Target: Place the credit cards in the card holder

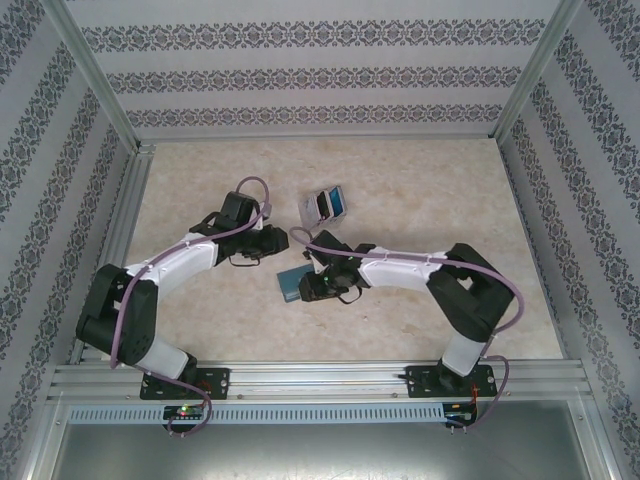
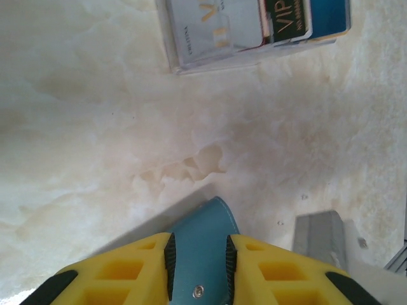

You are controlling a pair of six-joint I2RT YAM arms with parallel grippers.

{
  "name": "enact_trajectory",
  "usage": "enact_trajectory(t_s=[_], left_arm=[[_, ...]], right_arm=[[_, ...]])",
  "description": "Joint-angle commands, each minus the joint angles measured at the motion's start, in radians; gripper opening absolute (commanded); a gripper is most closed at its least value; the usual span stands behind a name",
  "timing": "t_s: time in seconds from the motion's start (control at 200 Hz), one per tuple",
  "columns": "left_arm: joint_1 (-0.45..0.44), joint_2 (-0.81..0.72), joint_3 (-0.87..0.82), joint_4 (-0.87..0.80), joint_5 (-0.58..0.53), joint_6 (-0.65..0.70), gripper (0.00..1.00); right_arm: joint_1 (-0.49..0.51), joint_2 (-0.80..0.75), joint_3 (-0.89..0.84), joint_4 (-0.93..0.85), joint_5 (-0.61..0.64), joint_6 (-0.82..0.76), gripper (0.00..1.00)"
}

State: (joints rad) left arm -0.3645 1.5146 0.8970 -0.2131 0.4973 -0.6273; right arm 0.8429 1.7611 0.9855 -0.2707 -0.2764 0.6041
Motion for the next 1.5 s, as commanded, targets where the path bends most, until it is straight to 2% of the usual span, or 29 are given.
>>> enact_trajectory(t_s=[0.0, 0.12, 0.385, 0.625, 0.954, 1.014, 1.179, 1.334, 1.494], left_arm=[[0.010, 0.034, -0.026, -0.006, 0.025, 0.028, 0.30], [0.010, 0.070, -0.057, 0.028, 0.051, 0.013, 0.30], [0.010, 0.124, -0.079, 0.084, 0.053, 0.004, 0.29], [0.010, 0.148, -0.076, 0.092, 0.062, 0.007, 0.29], [0.010, 0.159, -0.090, 0.102, 0.060, 0.007, 0.29], [0.009, 0.157, -0.090, 0.100, 0.057, 0.008, 0.29], [0.010, 0.159, -0.081, 0.090, 0.052, 0.014, 0.29], [0.010, 0.173, -0.084, 0.071, 0.012, 0.035, 0.28], [0.009, 0.186, -0.104, 0.081, -0.016, 0.038, 0.28]], right_arm=[[-0.040, 0.040, 0.095, 0.033, 0.063, -0.008, 0.37], [-0.053, 0.053, 0.157, -0.021, 0.115, -0.077, 0.37], [-0.032, 0.043, 0.122, -0.040, 0.098, -0.189, 0.37], [0.000, 0.090, 0.146, -0.038, 0.176, -0.310, 0.37], [0.038, 0.170, 0.154, -0.017, 0.252, -0.343, 0.39], [0.047, 0.172, 0.156, -0.014, 0.279, -0.336, 0.36], [0.053, 0.152, 0.137, 0.001, 0.339, -0.321, 0.14], [0.051, 0.068, 0.067, 0.056, 0.410, -0.309, 0.09], [0.046, -0.045, -0.038, 0.203, 0.436, -0.305, 0.07]])
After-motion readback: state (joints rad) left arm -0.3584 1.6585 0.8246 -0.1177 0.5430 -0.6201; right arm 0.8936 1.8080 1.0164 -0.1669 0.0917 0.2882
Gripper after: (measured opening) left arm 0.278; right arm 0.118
